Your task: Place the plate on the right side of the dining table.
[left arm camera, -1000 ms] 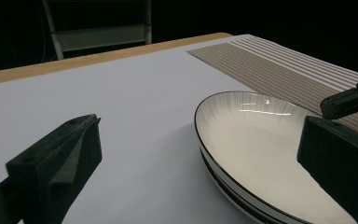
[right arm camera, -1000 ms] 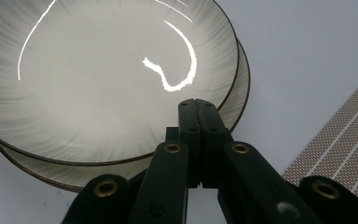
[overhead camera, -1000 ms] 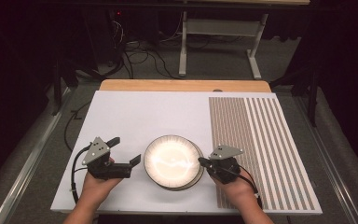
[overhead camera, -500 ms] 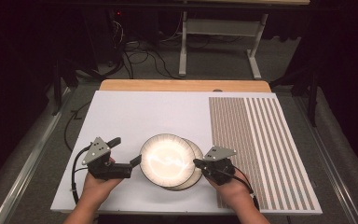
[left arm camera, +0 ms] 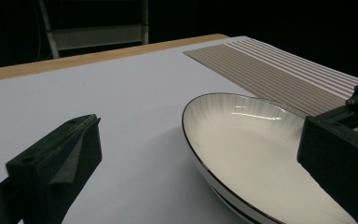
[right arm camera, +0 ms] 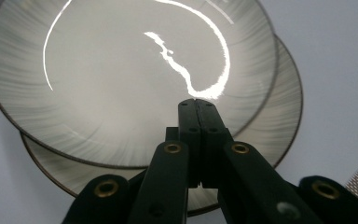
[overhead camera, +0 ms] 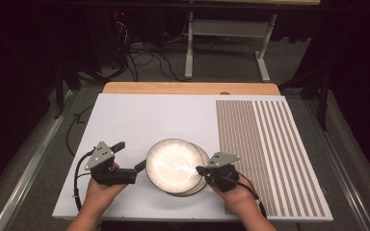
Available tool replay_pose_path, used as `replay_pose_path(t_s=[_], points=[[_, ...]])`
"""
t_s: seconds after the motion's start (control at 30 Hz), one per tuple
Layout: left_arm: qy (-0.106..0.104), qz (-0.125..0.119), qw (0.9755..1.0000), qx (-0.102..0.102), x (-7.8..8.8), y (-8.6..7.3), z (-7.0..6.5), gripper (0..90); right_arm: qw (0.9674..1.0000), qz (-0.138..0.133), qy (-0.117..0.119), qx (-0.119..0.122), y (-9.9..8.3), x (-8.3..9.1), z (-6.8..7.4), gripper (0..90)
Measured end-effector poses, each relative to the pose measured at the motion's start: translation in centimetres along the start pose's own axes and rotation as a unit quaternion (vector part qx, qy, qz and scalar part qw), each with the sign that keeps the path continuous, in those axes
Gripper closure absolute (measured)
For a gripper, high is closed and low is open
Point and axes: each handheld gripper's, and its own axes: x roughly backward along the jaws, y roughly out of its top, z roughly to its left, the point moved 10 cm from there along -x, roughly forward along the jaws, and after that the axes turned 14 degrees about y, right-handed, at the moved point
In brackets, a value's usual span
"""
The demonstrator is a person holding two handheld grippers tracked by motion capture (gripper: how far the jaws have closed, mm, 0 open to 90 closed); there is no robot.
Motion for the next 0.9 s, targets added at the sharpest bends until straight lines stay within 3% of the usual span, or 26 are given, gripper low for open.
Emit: replay_pose_path(t_s=[0.03, 0.13, 0.23, 0.3, 0.33, 0.43, 0.47, 0.63, 0.9], points=[[0.000, 0.000, 1.0000, 0.000, 0.0, 0.0, 0.0, 0.2, 0.9999, 0.004, 0.001, 0.010, 0.0, -0.3, 0.1, 90.0], [0.000, 0.000, 1.0000, -0.003, 0.1, 0.0, 0.0, 0.2, 0.9999, 0.011, 0.004, 0.010, 0.0, -0.5, 0.4, 90.0], [-0.001, 0.000, 1.0000, -0.001, 0.1, -0.1, 0.0, 0.2, 1.0000, -0.005, -0.001, 0.008, 0.4, -0.1, 0.3, 90.0], [-0.002, 0.001, 1.0000, -0.001, 0.2, -0.1, 0.0, 0.2, 0.9998, -0.017, -0.012, 0.003, 0.7, 0.7, -0.3, 90.0], [-0.002, -0.001, 1.0000, 0.001, 0.2, 0.0, 0.0, 0.2, 0.9992, -0.026, -0.028, -0.006, 0.7, 1.7, -1.2, 90.0], [-0.002, -0.002, 1.0000, 0.000, 0.2, 0.0, 0.0, 0.2, 0.9985, -0.034, -0.039, -0.019, 0.5, 2.5, -2.1, 90.0], [-0.002, -0.001, 1.0000, -0.001, 0.1, 0.0, -0.1, 0.2, 0.9978, -0.035, -0.051, -0.025, 0.2, 3.0, -2.8, 90.0], [-0.004, 0.001, 1.0000, -0.003, 0.0, -0.1, -0.2, 0.2, 0.9972, -0.023, -0.067, -0.024, -0.4, 3.0, -3.5, 90.0], [-0.003, 0.001, 1.0000, -0.002, 0.0, -0.1, -0.2, 0.2, 0.9973, -0.024, -0.061, -0.031, -0.5, 2.9, -3.5, 90.0]])
